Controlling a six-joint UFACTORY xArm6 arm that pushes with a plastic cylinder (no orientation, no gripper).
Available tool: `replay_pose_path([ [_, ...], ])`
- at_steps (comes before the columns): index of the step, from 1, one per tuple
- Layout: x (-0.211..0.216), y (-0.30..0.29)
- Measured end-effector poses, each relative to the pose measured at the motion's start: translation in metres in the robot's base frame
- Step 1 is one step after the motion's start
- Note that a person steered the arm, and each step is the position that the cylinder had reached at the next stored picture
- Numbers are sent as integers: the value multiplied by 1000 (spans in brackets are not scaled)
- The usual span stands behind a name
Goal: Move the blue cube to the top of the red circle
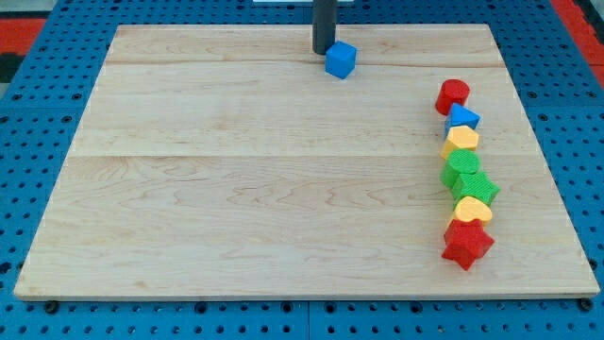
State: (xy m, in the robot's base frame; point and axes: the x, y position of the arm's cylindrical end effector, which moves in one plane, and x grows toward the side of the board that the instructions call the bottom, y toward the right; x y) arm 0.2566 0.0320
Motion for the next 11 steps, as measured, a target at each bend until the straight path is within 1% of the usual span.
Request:
replay_pose_path([
  [2, 12, -1],
  [4, 37, 37],
  [8, 38, 109],
  [11, 56, 121],
])
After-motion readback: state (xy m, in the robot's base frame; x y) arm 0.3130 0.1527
